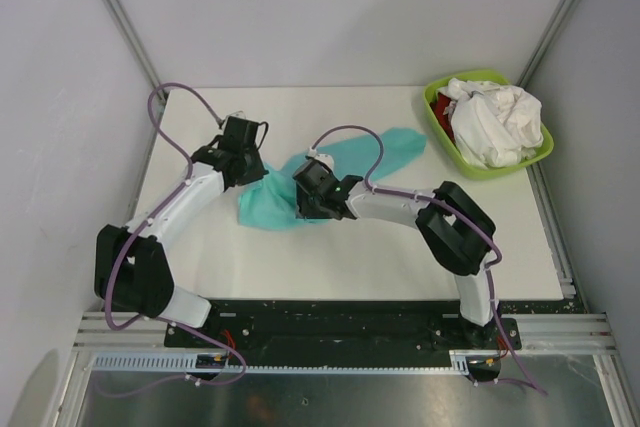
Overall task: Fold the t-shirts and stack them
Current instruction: Flatten out the tshirt
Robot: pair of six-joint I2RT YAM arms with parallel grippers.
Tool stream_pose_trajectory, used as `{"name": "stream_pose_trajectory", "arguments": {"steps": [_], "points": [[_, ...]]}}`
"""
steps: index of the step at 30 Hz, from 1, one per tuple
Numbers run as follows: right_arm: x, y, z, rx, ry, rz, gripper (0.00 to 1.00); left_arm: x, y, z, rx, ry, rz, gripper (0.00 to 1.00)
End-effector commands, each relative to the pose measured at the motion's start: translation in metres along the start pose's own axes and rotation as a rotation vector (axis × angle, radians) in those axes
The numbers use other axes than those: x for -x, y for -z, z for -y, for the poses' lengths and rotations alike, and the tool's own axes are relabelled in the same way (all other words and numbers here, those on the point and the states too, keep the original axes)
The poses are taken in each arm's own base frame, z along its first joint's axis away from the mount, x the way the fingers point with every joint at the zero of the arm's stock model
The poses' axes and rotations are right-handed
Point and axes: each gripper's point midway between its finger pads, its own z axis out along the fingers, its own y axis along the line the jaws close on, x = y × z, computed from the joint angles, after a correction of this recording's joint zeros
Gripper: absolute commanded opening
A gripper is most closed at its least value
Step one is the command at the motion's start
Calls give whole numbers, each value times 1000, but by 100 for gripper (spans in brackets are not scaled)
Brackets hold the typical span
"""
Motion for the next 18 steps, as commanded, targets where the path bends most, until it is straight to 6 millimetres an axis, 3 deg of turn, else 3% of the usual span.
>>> {"name": "stream_pose_trajectory", "arguments": {"steps": [1,10,18], "points": [[16,-3,-9,-30,18,48,48,7,11,1,-24,21,36,0],[7,-6,-1,-107,74,39,44,7,12,0,-25,18,39,0],[-3,-11,-11,-91,138,31,46,3,11,-1,-23,18,29,0]]}}
